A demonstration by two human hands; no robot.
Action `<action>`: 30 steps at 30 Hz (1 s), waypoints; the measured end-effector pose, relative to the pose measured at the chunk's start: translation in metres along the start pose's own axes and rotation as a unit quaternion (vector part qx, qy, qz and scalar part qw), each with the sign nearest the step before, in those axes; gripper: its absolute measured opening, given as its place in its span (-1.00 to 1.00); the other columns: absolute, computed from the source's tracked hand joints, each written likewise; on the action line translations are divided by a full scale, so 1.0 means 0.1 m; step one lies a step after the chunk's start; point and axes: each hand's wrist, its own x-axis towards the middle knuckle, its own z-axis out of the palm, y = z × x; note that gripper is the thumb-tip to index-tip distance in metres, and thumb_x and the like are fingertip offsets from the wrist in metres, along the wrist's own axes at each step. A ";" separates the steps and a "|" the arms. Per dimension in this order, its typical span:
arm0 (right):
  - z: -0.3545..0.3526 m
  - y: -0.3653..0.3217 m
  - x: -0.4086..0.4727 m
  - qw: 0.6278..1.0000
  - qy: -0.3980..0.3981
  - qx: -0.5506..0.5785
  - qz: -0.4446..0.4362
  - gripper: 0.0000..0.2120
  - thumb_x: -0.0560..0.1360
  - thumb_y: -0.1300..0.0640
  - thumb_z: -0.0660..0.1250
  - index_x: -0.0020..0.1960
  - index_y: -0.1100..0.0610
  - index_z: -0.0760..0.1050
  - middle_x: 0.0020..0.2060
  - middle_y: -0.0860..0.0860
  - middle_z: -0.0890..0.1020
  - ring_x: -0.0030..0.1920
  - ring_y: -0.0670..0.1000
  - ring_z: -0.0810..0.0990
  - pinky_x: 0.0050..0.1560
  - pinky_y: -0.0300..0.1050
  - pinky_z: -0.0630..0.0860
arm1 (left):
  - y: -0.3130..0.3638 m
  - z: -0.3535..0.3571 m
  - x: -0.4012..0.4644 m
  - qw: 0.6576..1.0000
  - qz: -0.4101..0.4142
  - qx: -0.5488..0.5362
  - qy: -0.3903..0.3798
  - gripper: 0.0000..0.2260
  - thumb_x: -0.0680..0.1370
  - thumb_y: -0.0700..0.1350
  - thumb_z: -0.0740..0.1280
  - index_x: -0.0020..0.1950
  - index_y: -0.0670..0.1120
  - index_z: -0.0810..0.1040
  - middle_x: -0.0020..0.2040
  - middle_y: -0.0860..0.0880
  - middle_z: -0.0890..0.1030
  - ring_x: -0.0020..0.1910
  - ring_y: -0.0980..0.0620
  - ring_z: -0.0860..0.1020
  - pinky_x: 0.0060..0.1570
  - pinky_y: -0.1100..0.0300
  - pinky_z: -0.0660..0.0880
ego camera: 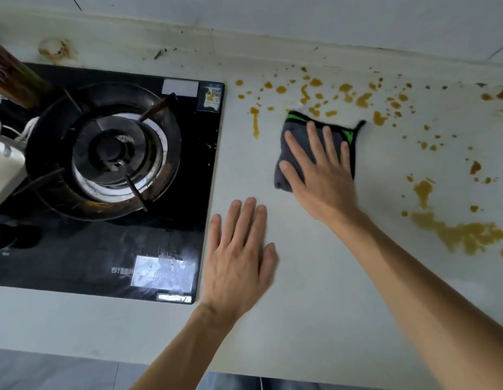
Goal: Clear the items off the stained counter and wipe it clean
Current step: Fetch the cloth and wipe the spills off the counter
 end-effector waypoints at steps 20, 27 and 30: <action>-0.10 -0.11 0.67 0.999 -0.021 0.035 0.026 -0.40 0.69 -0.32 -0.10 0.70 -0.25 -0.05 0.72 -0.01 -0.09 0.71 0.11 -0.15 0.66 0.23 -0.15 | -0.09 0.13 -0.01 0.999 0.012 -0.003 0.032 -0.37 0.58 0.13 0.28 0.65 0.01 0.29 0.70 0.02 0.19 0.71 -0.04 0.10 0.65 -0.17 0.07; -0.08 -0.53 0.57 0.999 -0.023 0.013 -0.041 -0.42 0.71 -0.28 -0.11 0.70 -0.21 -0.03 0.72 0.03 -0.08 0.70 0.19 -0.12 0.64 0.32 -0.15 | -0.09 0.15 -0.02 0.999 0.013 -0.012 0.048 -0.36 0.58 0.12 0.31 0.65 -0.02 0.31 0.71 0.01 0.17 0.71 -0.08 0.12 0.63 -0.21 0.11; -0.09 -0.73 0.94 0.998 -0.020 0.027 -0.062 -0.43 0.70 -0.30 -0.08 0.69 -0.25 -0.02 0.72 -0.01 -0.07 0.70 0.16 -0.13 0.64 0.29 -0.17 | -0.11 0.17 -0.02 0.998 0.018 -0.006 0.055 -0.36 0.58 0.12 0.30 0.65 -0.02 0.31 0.71 0.01 0.18 0.70 -0.08 0.13 0.64 -0.19 0.10</action>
